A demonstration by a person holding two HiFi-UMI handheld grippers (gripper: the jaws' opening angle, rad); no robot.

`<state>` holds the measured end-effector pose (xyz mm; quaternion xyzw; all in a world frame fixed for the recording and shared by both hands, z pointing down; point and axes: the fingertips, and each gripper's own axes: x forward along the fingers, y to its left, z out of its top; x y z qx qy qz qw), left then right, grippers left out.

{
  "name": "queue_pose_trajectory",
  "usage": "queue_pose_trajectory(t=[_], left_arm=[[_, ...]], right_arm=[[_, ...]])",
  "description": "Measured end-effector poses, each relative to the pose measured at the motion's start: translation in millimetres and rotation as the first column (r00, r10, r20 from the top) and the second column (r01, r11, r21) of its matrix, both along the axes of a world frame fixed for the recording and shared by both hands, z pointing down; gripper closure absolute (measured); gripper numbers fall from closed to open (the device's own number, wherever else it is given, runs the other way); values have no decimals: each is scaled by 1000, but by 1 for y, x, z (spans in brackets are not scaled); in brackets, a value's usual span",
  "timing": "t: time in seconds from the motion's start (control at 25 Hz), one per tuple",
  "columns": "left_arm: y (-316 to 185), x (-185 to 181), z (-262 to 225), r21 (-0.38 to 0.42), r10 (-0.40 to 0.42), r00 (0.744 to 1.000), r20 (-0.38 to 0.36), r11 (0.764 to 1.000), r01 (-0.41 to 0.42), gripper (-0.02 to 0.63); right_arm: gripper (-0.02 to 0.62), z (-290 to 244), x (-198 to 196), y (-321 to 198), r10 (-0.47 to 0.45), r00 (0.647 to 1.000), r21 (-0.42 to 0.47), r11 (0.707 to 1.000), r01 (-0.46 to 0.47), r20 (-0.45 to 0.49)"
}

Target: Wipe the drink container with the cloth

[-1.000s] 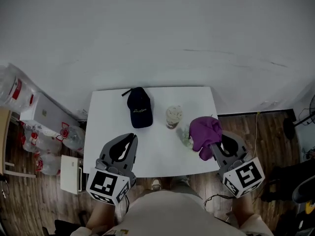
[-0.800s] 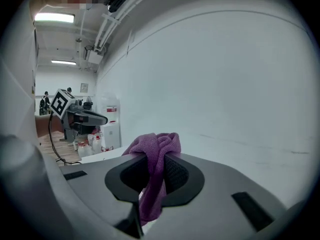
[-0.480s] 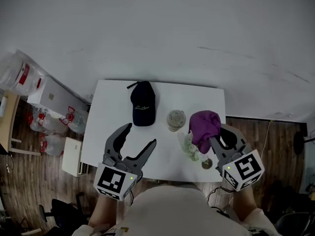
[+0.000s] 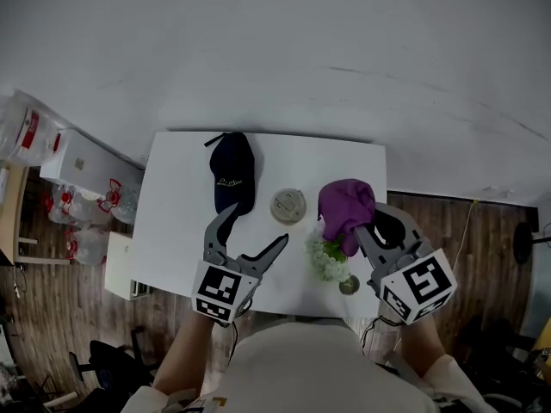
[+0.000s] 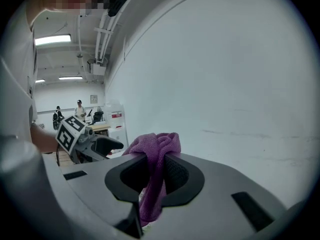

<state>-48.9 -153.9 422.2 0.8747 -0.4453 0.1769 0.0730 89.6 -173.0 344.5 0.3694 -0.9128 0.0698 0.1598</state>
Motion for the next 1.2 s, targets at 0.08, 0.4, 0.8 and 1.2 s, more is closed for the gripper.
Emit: queue_pose_trajectory(t=[0.08, 0.4, 0.8, 1.2], left_arm=[[-7, 9, 21, -17, 13, 999, 52, 1000, -12, 187], [-19, 22, 115, -184, -25, 989, 147, 982, 52, 172], [-40, 33, 153, -246, -53, 995, 89, 966, 74, 164], [-42, 44, 155, -243, 1, 998, 62, 970, 14, 190]], right_arm=[[522, 5, 4, -6, 9, 1000, -1, 1000, -9, 9], [522, 31, -1, -29, 3, 1000, -31, 1000, -3, 15], [522, 72, -5, -42, 4, 1000, -109, 994, -5, -1], [522, 144, -53, -56, -137, 986, -204, 972, 116, -95]])
